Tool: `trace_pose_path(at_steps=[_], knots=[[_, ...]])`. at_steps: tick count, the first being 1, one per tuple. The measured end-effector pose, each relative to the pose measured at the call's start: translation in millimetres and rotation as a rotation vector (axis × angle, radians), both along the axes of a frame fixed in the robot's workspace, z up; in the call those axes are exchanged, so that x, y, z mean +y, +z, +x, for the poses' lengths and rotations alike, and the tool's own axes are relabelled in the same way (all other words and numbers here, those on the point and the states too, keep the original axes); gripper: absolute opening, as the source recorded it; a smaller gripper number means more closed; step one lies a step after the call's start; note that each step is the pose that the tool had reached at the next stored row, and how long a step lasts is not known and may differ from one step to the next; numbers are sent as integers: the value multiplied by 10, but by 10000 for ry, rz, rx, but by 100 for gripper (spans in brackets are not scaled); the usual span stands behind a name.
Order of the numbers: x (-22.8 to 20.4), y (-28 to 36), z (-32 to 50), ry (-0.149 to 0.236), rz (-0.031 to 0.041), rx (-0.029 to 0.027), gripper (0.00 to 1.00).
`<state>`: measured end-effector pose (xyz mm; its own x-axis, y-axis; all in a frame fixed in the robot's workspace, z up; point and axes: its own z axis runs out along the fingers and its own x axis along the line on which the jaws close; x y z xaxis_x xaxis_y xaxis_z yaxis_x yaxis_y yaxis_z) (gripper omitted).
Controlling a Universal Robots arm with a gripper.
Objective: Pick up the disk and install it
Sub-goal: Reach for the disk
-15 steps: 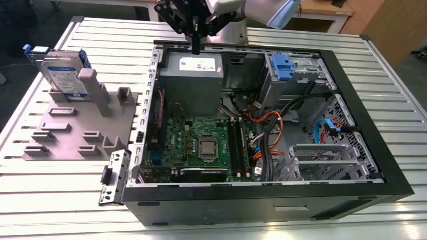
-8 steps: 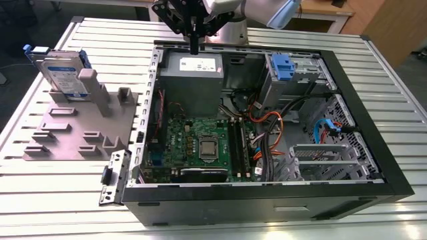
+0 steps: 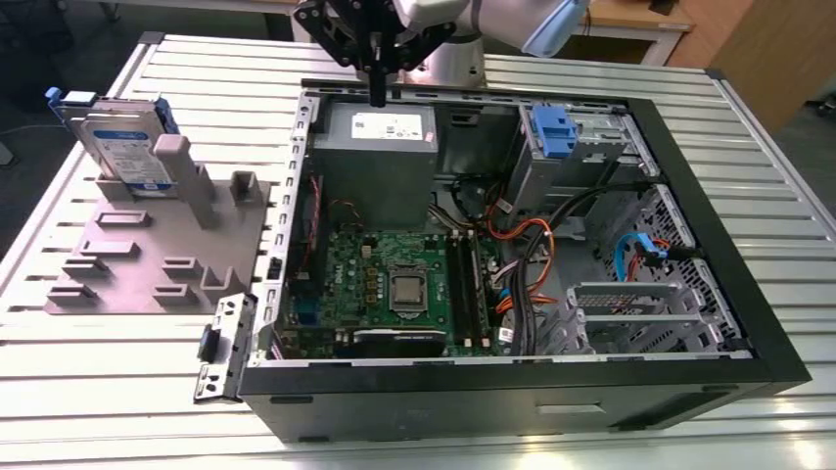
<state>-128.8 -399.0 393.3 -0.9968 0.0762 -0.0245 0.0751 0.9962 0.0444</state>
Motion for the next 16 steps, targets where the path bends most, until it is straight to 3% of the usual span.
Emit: trace_pose_path(at_steps=[16], knots=[[0,0,-64,0,0,0,11]])
